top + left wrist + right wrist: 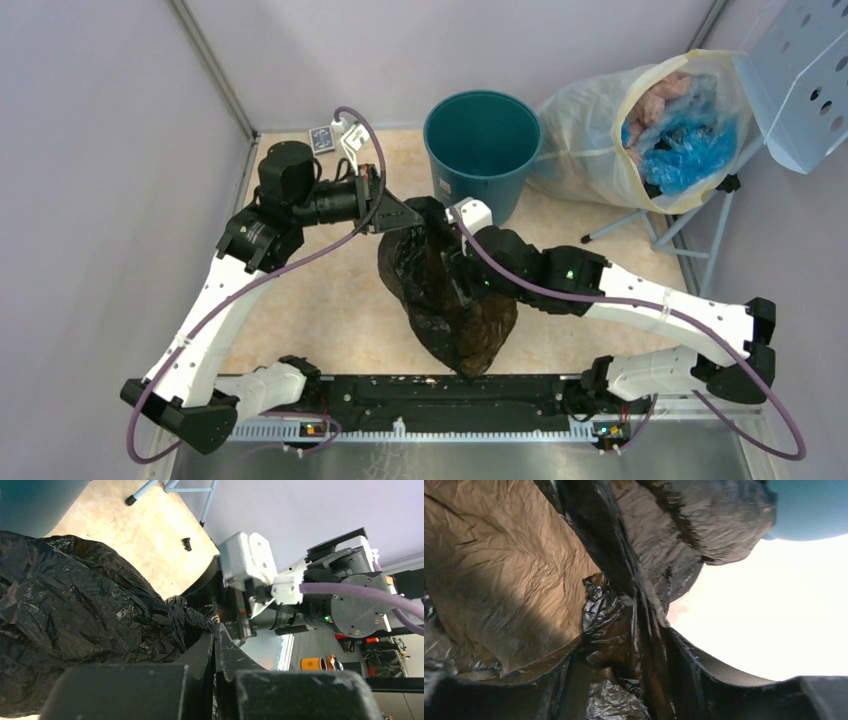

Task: Put the trash bags into the trash bin

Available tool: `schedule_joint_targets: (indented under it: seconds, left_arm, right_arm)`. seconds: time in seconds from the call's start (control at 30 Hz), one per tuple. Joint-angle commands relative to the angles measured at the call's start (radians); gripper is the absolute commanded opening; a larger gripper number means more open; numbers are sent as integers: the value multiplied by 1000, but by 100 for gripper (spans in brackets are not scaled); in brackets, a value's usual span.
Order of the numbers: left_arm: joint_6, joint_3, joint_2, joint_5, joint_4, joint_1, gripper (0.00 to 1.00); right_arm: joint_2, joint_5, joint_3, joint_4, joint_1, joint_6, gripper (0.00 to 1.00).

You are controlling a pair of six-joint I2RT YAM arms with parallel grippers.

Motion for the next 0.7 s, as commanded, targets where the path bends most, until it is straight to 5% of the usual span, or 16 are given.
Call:
schedule_joint_targets:
  seconds: [0.0,0.17,0.37,0.57,0.67]
  left_arm:
    - [85,31,-19,-49,-68,7,1]
    - [192,71,-30,-163,-226,7,2]
    - [224,60,-106,-260,-303,7,14]
    - [188,23,-208,-364,-324,8,77]
    - [144,-26,-278,-346,-287,7,98]
  right_arm:
    - [-79,79,22,-2,7,12,41]
    - [-88,78,139,-20,6,-13,0]
    - [-5,112,332,-63,6,-71,0]
    - [124,47,567,-96,4,-89,0]
    - [166,40,630,-84,5,-105,0]
